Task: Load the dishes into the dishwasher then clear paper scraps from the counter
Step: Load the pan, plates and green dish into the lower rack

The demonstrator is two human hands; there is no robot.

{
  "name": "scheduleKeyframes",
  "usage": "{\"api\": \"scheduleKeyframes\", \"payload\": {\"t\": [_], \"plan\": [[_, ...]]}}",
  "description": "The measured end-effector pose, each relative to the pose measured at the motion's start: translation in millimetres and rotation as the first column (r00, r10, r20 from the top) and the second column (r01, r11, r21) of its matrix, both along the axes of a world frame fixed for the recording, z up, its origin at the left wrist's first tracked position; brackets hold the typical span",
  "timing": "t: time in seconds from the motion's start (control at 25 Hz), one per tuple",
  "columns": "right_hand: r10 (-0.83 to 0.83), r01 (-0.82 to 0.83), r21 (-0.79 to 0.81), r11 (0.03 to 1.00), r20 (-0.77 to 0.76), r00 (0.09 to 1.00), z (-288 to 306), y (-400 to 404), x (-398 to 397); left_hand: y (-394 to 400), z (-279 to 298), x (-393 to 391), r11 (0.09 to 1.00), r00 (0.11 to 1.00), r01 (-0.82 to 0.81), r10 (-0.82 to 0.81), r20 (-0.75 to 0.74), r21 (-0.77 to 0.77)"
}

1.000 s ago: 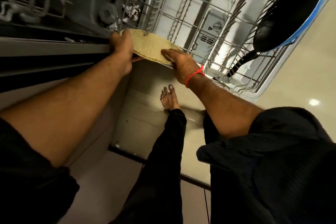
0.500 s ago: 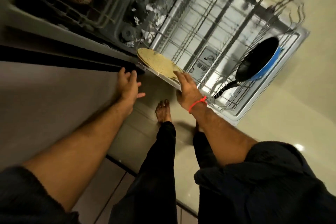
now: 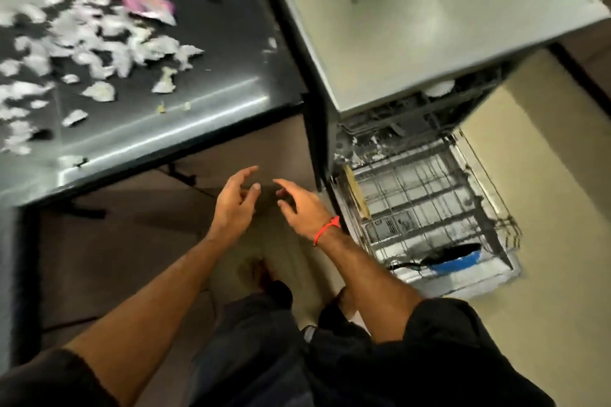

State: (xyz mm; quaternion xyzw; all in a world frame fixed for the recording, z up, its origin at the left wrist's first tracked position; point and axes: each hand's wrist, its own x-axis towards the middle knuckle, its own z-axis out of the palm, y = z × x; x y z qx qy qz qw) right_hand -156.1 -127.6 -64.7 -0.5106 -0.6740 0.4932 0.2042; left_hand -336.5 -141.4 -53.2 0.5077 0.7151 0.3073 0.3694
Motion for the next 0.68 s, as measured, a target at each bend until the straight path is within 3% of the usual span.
{"api": "scheduleKeyframes", "payload": {"t": [0.16,0.4,0.68], "plan": [[0.203,-0.193,0.111,0.975,-0.084,0.976,70.1,4.4,-88.9,-33.3,48.7,-76.8,0.954,0.982,-0.172,0.186,-0.032,0.244],[0.389,-0.349,0.228,0.909,-0.165,0.906,124.3,-13.3,-242.5,-112.7,98.4,-212.7,0.822,0.9,-0.399,0.437,0.0,0.407],[0.593,-0.576,0.139,0.805,-0.23,0.772,143.1,-74.4,-422.9,-215.7,102.5,-382.1,0.574,0.66,-0.696,0.748,0.068,0.431]]}}
